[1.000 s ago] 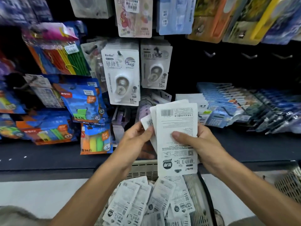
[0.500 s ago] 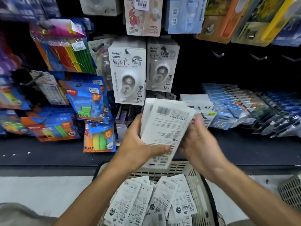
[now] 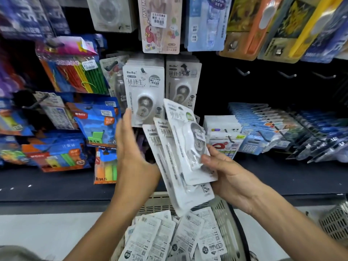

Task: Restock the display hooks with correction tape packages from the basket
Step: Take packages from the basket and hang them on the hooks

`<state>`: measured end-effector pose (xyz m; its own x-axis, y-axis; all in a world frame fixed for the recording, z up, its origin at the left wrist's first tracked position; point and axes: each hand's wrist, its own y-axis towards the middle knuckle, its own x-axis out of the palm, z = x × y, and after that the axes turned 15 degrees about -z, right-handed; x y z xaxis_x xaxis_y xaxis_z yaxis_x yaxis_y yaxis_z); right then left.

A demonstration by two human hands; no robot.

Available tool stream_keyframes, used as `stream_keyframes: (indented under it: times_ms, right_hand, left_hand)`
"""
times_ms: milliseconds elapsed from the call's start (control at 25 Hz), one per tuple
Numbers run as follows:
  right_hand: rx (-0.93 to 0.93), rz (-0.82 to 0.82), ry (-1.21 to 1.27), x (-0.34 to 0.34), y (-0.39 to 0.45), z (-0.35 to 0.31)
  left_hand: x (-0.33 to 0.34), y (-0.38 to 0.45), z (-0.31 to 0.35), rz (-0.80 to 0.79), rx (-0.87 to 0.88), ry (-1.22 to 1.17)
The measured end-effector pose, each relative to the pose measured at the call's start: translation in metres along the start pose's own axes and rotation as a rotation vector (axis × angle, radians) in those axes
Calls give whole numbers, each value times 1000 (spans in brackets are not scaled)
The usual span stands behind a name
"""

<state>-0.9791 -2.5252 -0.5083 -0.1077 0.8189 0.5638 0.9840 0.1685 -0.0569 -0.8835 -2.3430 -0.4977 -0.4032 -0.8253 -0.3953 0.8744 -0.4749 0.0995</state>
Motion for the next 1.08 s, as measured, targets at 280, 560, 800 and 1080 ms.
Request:
stream_keyframes:
  times_ms: [280, 560, 800, 1080]
  right_hand:
    - [-217, 155, -426, 8, 11, -11]
    - [-235, 143, -543, 18, 33, -40]
    - [-199, 299, -566, 15, 48, -50]
    - [-167, 454, -592, 9, 51, -55]
  left_hand:
    - [9, -2, 9, -368, -142, -918]
    - [-29, 23, 15, -88, 63, -828]
    - [-45, 31, 6, 104, 9, -800]
    - [-59, 35, 7, 224, 40, -824]
